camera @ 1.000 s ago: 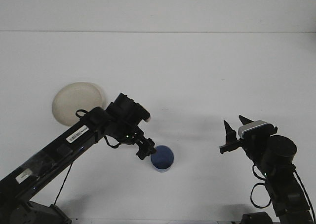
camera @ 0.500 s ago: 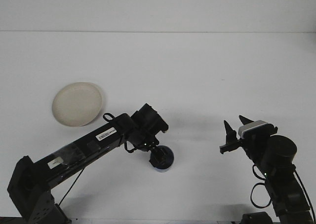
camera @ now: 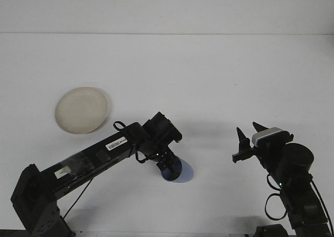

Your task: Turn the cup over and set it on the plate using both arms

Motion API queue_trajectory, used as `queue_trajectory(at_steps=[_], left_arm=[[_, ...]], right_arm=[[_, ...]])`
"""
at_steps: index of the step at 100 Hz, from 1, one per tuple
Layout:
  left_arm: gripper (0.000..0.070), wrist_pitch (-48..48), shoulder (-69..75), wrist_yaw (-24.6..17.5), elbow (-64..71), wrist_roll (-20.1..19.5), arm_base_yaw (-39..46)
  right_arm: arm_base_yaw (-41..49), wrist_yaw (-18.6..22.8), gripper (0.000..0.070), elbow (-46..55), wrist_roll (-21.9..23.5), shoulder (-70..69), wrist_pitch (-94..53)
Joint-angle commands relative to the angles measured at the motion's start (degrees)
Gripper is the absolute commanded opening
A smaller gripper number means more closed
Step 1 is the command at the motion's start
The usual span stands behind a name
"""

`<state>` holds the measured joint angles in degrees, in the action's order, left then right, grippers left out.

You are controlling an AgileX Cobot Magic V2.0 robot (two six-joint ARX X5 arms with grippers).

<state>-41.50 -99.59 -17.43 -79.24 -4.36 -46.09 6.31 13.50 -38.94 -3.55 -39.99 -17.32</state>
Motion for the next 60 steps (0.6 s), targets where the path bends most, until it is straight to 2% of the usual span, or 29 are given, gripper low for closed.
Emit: queue_trajectory(at_steps=[1,22,30,44,60], left_arm=[[0.0014,-0.70,-0.37,0.26,-2.03,0.76,0.59],[0.0014,-5.35,2.38,1.75,-6.29,0.20,5.97],[0.0014,-6.58,4.33,3.69,-7.93,-0.72,9.16],[0.0014,-10.60,7.50,8.31,-12.28,-1.66,16.98],[0.0014,-14.82,8.61,11.06,-18.93,-1.66,28.15]], right_arm=[[0.04,0.20,0.0358,-0.33,0.57,-0.20,0.59],[0.04,0.20,0.0357,-0.33,0.57,-0.20,0.59],[0.04,0.17,0.0358,-0.35,0.57,-0.20,0.59],[0.04,0.15,0.0358,-0.33,0.57,-0.20,0.59],[0.04,0.13,0.0357,-0.35,0.57,-0.22,0.59]])
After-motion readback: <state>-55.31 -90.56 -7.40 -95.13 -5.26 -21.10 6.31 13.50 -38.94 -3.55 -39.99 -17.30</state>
